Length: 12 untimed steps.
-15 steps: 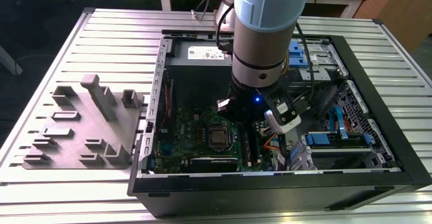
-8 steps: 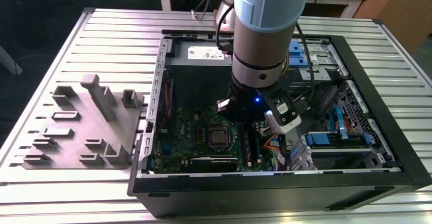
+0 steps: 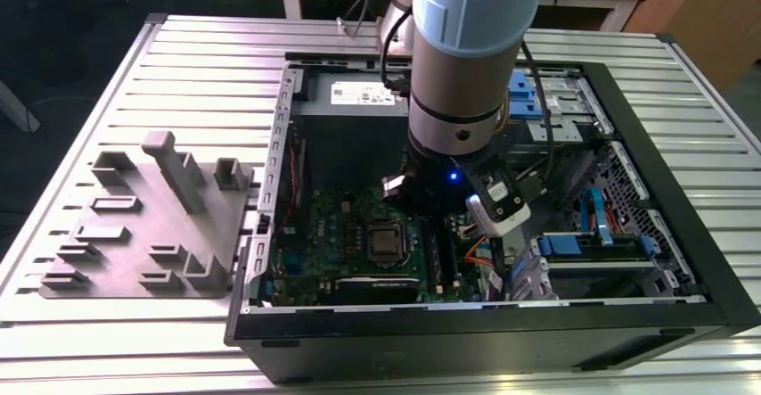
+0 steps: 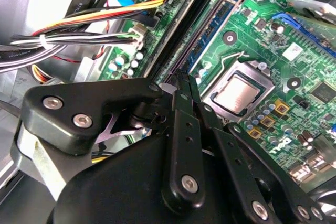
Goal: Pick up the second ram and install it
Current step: 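Insert the second ram into the second slot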
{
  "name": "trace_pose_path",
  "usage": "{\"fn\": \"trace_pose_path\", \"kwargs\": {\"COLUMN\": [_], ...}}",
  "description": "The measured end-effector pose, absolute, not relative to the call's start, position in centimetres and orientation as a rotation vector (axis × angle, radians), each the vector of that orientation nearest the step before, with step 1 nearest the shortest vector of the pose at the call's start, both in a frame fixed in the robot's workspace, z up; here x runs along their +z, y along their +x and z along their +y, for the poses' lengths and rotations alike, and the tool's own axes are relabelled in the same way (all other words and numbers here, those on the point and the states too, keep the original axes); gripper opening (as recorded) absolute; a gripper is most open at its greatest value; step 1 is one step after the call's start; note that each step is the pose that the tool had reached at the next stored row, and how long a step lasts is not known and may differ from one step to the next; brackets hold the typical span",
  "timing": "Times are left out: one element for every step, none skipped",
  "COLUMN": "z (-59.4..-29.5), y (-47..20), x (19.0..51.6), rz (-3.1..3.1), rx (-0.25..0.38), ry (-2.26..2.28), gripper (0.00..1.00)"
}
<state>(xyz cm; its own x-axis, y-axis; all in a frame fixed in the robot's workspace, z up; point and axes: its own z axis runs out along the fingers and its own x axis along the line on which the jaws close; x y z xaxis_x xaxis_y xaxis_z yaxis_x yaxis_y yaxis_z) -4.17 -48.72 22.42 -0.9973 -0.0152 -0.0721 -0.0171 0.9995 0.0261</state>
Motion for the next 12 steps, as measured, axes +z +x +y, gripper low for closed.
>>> {"fn": "trace_pose_path", "kwargs": {"z": [-48.72,-48.72,-48.72,-48.72,-48.72,-48.72,-48.72,-48.72,-48.72,-48.72,-48.72,-48.72], "y": [-4.17,-4.17,-4.17,-4.17,-4.17,-4.17,-4.17,-4.17,-4.17,-4.17,-4.17,-4.17], "x": [22.41,22.41,22.41,22.41,22.41,22.40,22.41,22.41,22.41,22.41,22.40,22.41], "rz": [3.069,3.069,3.069,3.069,3.069,3.069,3.069,3.069,3.069,3.069,3.069,3.069], "rx": [0.040,0.040,0.040,0.039,0.039,0.039,0.039,0.039,0.039,0.039,0.039,0.039], "ry": [-0.025,-0.025,-0.025,-0.025,-0.025,-0.025,-0.025,-0.025,-0.025,-0.025,-0.025,-0.025], "gripper": [0.08,0.08,0.08,0.08,0.08,0.08,0.08,0.08,0.08,0.08,0.08,0.08]}}
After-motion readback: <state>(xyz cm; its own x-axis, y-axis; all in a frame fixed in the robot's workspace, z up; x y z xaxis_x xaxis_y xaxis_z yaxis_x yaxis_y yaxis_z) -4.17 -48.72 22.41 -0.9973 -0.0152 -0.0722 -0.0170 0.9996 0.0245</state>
